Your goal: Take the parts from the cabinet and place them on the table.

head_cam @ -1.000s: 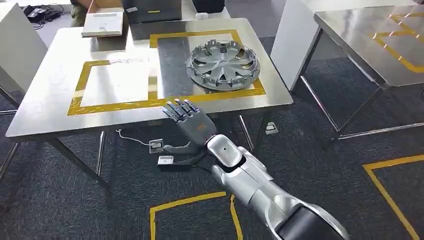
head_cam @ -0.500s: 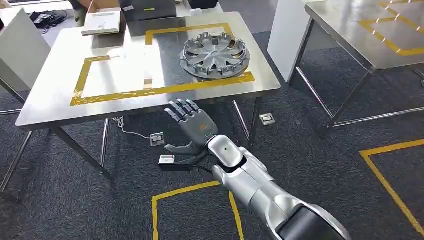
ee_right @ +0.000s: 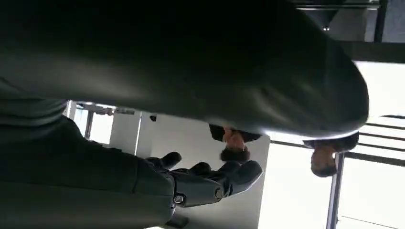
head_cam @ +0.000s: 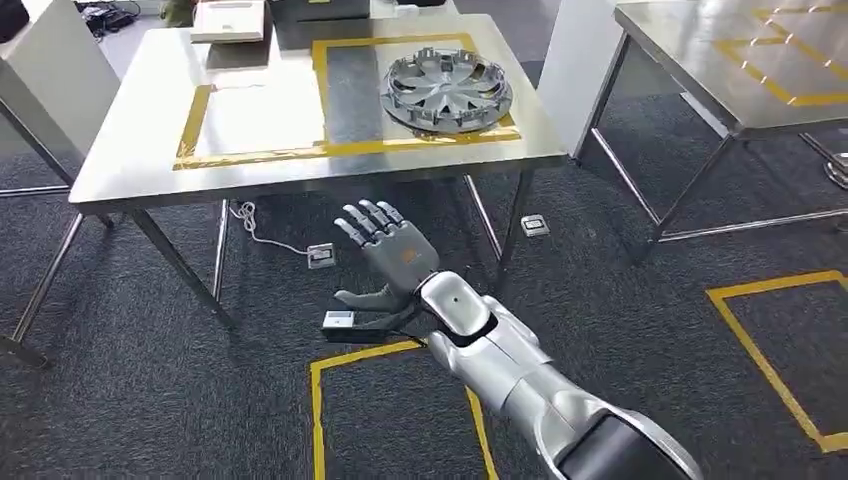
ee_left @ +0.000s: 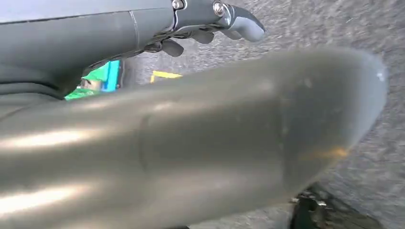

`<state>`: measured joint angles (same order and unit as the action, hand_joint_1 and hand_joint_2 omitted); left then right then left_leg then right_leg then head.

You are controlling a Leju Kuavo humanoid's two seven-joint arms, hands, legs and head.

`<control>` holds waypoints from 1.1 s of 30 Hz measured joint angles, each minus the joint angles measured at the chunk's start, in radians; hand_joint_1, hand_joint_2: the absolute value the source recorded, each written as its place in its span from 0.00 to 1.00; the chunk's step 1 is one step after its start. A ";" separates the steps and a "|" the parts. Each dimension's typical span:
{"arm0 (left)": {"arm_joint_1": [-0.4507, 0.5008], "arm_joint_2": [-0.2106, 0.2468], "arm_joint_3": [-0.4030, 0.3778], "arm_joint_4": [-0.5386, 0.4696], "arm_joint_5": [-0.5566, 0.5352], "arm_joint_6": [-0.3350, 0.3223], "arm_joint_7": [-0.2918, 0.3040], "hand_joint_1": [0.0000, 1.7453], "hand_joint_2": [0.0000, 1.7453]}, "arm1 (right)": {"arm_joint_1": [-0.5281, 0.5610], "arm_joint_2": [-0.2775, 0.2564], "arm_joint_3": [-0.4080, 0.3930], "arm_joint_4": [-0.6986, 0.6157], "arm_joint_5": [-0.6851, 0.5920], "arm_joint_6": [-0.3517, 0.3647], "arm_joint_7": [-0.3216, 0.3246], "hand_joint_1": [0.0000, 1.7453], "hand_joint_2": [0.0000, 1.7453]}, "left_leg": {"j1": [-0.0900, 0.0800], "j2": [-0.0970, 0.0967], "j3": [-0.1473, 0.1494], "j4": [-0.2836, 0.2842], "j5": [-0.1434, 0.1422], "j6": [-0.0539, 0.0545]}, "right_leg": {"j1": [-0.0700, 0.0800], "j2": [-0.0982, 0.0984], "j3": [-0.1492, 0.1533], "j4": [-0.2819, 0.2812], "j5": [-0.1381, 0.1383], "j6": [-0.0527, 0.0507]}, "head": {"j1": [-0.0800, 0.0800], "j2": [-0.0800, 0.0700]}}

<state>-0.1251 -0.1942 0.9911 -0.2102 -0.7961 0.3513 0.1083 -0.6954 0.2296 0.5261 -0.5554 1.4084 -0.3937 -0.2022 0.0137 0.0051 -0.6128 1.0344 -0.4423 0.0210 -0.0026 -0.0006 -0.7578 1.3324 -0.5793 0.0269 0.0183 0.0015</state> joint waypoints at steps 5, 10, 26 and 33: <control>-0.001 -0.005 0.001 0.001 0.009 0.010 0.000 0.00 1.00 | -0.004 -0.003 0.000 0.003 0.005 0.002 0.010 0.00 0.00 | -0.007 0.001 -0.060 0.000 0.051 -0.007 | 0.020 -0.001 0.243 -0.277 0.044 -0.056 | 0.000 0.000; -0.001 -0.005 0.001 0.002 0.006 0.027 -0.001 0.00 1.00 | -0.007 -0.002 0.000 0.004 0.000 0.007 -0.003 0.00 1.00 | 0.003 0.002 -0.061 -0.013 0.081 -0.040 | 0.018 -0.006 0.259 -0.351 0.071 -0.069 | 0.008 0.000; 0.097 0.035 -0.166 0.005 0.195 -0.072 0.000 0.00 0.00 | 0.160 -0.042 -0.094 0.007 -0.322 0.094 0.042 0.00 0.00 | 0.013 -0.010 0.039 0.002 -0.039 -0.039 | 0.007 -0.005 0.188 -0.317 0.110 -0.052 | 0.001 0.000; 0.120 0.058 -0.290 -0.016 0.292 -0.116 0.000 0.00 0.00 | 0.275 -0.073 -0.147 0.014 -0.494 0.141 0.071 0.00 0.00 | 0.005 -0.009 0.037 0.003 -0.037 -0.027 | 0.005 -0.005 0.187 -0.322 0.120 -0.062 | 0.000 0.000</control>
<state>-0.0052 -0.1358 0.7013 -0.2262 -0.5036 0.2358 0.1087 -0.4203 0.1568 0.3789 -0.5417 0.9146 -0.2526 -0.1317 0.0187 -0.0041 -0.5754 1.0372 -0.4793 -0.0055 0.0022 -0.0051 -0.5713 1.0103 -0.4595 -0.0353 0.0187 0.0015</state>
